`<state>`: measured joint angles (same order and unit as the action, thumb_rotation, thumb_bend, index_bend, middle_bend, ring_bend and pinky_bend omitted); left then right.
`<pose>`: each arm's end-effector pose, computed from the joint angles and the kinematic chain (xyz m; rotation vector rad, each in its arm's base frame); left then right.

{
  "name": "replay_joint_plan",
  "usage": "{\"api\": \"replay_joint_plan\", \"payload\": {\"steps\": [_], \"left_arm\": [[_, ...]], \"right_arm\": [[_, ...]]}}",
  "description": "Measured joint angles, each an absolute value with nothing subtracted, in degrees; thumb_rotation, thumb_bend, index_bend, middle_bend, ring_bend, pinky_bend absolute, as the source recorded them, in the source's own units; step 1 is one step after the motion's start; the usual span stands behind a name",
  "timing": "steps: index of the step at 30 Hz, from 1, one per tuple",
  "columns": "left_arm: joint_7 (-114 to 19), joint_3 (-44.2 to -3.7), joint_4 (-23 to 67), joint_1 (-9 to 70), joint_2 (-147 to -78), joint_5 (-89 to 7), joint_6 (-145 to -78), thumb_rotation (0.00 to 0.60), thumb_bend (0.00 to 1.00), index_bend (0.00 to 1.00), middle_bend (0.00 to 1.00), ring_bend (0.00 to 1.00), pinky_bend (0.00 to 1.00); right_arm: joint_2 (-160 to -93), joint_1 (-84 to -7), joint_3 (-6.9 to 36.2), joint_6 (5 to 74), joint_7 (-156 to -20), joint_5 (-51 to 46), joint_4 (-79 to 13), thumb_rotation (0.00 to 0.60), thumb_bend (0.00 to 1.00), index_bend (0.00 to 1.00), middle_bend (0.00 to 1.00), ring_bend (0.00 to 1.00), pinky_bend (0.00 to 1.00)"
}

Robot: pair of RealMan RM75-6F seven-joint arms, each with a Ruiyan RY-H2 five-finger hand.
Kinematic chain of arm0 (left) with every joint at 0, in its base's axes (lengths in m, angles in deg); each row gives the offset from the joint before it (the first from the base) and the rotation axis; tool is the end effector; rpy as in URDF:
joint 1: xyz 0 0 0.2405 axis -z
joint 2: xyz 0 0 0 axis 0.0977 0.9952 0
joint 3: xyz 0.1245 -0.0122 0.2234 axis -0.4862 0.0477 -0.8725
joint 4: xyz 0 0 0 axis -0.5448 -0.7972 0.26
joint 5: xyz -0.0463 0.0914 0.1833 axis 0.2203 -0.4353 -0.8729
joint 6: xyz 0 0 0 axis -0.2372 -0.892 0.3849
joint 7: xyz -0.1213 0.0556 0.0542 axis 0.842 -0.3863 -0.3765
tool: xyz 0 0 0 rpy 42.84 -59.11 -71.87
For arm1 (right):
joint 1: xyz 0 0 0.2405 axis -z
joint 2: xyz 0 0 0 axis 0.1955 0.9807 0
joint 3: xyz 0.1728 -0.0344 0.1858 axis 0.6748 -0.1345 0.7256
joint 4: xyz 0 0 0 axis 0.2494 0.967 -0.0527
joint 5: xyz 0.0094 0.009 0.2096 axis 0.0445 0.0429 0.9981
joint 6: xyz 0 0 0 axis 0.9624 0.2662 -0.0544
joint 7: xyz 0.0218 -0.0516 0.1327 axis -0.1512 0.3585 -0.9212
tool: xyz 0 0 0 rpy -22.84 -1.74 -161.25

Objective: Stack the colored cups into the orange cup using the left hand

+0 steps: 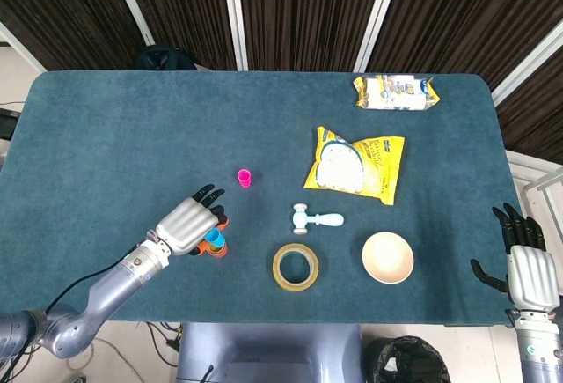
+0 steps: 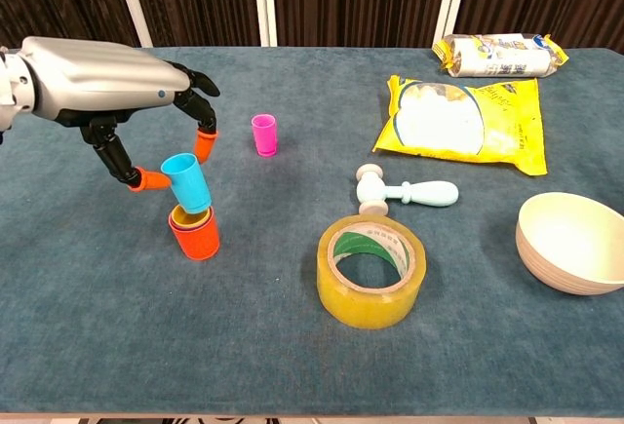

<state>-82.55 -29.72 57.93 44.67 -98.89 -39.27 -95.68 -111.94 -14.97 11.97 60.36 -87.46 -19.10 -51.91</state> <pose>-0.1125 0.3009 0.0303 -2.2340 -0.6773 -0.6757 -0.3143 -0.1898 0.1499 1.1909 -1.0014 0.9668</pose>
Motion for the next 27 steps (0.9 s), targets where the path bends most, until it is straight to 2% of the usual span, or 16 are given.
{"api": "replay_joint_plan", "payload": {"steps": [6, 17, 23, 27], "left_arm": [[-82.6, -30.2, 58.2, 45.2, -98.8, -38.8, -95.2, 0.600, 0.31, 0.42, 0.29, 0.00, 0.05], [-83.4, -31.5, 58.3, 46.5, -97.8, -37.6, -93.7, 0.600, 0.21, 0.12, 0.24, 0.00, 0.05], [-81.3, -31.0, 58.6, 46.5, -97.2, -38.1, -94.0, 0.600, 0.19, 0.10, 0.24, 0.00, 0.05], [-79.4, -29.7, 57.2, 45.4, -97.9, -40.0, -97.5, 0.600, 0.19, 0.10, 0.24, 0.00, 0.05]], "right_arm": [[-111.9, -14.9, 12.0, 60.5, -87.6, -19.2, -52.0, 0.600, 0.32, 0.10, 0.05, 0.10, 0.00], [-111.8, -14.9, 12.1, 60.5, -87.6, -19.0, -52.0, 0.600, 0.32, 0.10, 0.05, 0.10, 0.00], [-111.8, -14.8, 12.1, 60.6, -87.5, -19.0, -52.1, 0.600, 0.32, 0.10, 0.05, 0.10, 0.00], [-111.9, -14.9, 12.1, 60.6, -87.5, -19.0, -52.1, 0.600, 0.32, 0.10, 0.04, 0.10, 0.00]]}}
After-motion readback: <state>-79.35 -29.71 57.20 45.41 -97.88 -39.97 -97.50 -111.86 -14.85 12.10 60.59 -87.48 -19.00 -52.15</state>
